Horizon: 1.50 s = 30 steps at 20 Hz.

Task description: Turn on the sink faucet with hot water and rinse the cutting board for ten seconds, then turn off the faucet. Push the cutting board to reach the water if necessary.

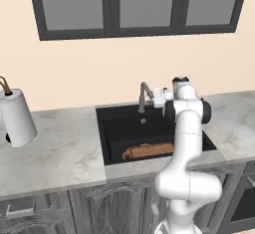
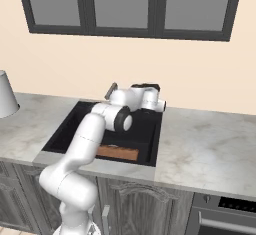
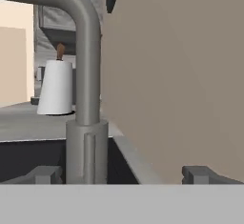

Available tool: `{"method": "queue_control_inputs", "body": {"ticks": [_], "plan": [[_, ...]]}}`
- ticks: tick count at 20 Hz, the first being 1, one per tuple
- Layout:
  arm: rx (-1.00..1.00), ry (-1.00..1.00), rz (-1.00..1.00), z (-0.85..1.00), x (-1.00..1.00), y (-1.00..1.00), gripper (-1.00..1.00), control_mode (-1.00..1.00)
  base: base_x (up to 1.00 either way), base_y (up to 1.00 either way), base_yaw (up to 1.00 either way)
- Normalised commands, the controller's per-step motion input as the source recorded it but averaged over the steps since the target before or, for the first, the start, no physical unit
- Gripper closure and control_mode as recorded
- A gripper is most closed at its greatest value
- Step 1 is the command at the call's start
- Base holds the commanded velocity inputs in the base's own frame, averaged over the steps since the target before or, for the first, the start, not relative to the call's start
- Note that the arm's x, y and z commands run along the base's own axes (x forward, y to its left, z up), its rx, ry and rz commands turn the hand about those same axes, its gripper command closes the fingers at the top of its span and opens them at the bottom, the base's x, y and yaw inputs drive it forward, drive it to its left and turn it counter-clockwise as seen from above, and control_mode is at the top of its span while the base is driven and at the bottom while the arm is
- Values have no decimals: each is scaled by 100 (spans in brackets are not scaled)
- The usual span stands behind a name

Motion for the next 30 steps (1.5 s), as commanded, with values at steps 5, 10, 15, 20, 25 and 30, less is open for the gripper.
{"method": "queue_control_inputs", "body": {"ticks": [5,10,15,20,25,30], "plan": [[0,0,22,0,-20,0,-100,-100,0,0,0],[0,0,15,0,-19,0,-100,-100,0,0,0],[0,0,7,0,-35,-2,-100,-100,0,0,0],[0,0,1,0,-56,-12,-100,-100,0,0,0],[0,-2,0,0,-61,-12,-100,-100,0,0,0],[0,-12,2,0,-67,0,-100,-100,0,0,0]]}}
